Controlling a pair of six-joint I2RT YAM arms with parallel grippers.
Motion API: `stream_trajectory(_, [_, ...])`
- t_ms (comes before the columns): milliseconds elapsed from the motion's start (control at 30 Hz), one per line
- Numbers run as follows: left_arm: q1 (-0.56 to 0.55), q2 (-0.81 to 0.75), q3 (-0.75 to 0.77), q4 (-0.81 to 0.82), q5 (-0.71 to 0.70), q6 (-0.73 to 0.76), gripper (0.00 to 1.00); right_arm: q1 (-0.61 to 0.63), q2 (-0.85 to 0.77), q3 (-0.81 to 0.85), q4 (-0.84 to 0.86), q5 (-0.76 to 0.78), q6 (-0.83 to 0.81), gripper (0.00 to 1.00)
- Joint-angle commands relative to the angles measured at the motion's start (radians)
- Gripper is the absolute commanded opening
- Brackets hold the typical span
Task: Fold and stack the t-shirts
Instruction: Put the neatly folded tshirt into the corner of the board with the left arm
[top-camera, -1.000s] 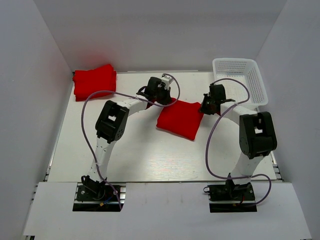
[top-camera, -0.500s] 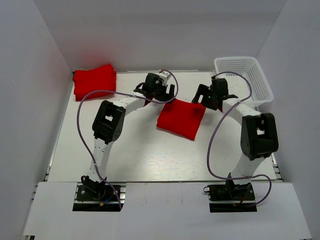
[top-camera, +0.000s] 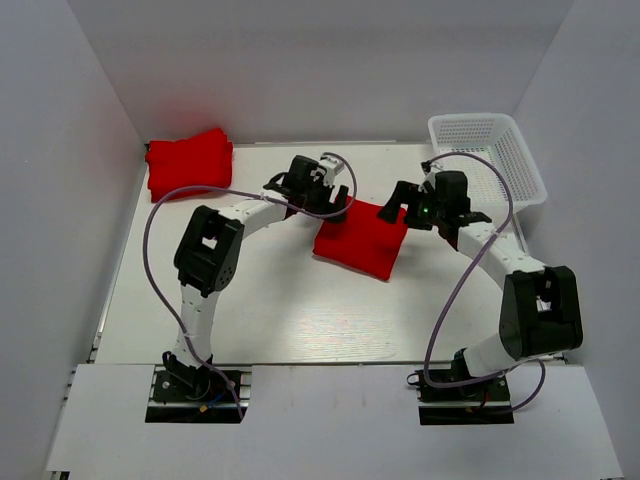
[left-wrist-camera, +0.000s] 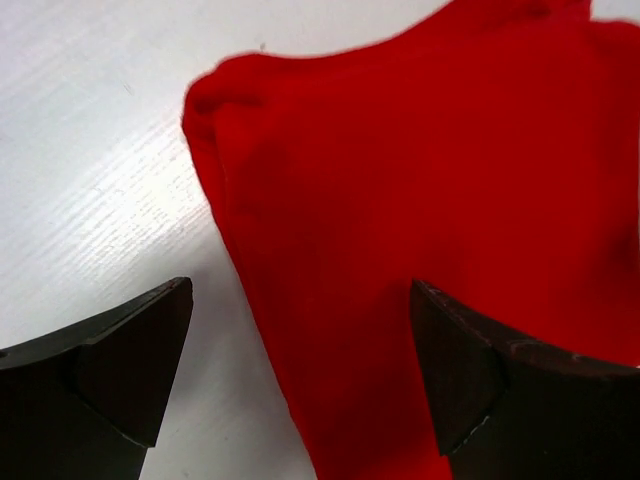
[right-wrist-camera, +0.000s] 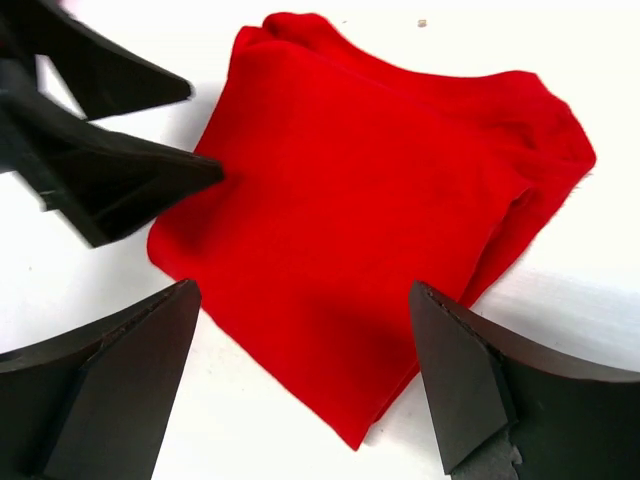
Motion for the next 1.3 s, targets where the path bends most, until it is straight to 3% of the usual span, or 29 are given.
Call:
stream_trajectory(0, [-0.014, 0.047, 0.042, -0.072, 0.022, 0.032, 0.98, -0.001, -0.051, -0.019, 0.047, -0.031, -0.025, 0.9])
stream_trajectory(133, [-0.023, 0.128, 0.117, -0.137, -0.002, 0.056, 0.89, -0.004, -0.072, -0.042, 0.051, -0.029, -0.024, 0.9])
stream_trajectory(233, [-0.051, 0.161, 0.139, -0.184, -0.027, 0.091, 0.89, -0.007, -0.077, -0.061, 0.057, -0.054, -0.025, 0.9])
stream_trajectory(467, [-0.115, 0.193, 0.094, -0.235, -0.074, 0.116, 0.79, -0.009, -0.09, -0.109, 0.063, -0.017, -0.027, 0.9])
stream_trajectory(567, [-0.126, 0.204, 0.082, -0.258, -0.146, 0.073, 0.63, -0.006, -0.121, -0.127, 0.066, 0.009, -0.024, 0.9])
stream_trajectory(600, [-0.135, 0.204, 0.082, -0.272, -0.168, 0.049, 0.52, -0.009, -0.127, -0.138, 0.066, 0.012, -0.024, 0.9])
stream_trajectory(633, [-0.135, 0.204, 0.082, -0.281, -0.18, 0.023, 0.3, -0.009, -0.155, -0.143, 0.069, 0.032, -0.028, 0.9])
stream_trajectory(733, [-0.135, 0.149, 0.019, -0.223, -0.199, -0.004, 0.0, -0.009, -0.198, -0.172, 0.068, 0.058, -0.035, 0.9])
stream_trajectory(900, [-0.109, 0.037, -0.031, -0.129, -0.13, -0.002, 0.0, -0.009, -0.267, -0.207, 0.082, 0.1, -0.042, 0.9])
stream_trajectory(1267, [-0.043, -0.232, -0.1, -0.06, -0.255, 0.151, 0.0, -0.009, -0.403, -0.296, 0.106, 0.219, -0.048, 0.9])
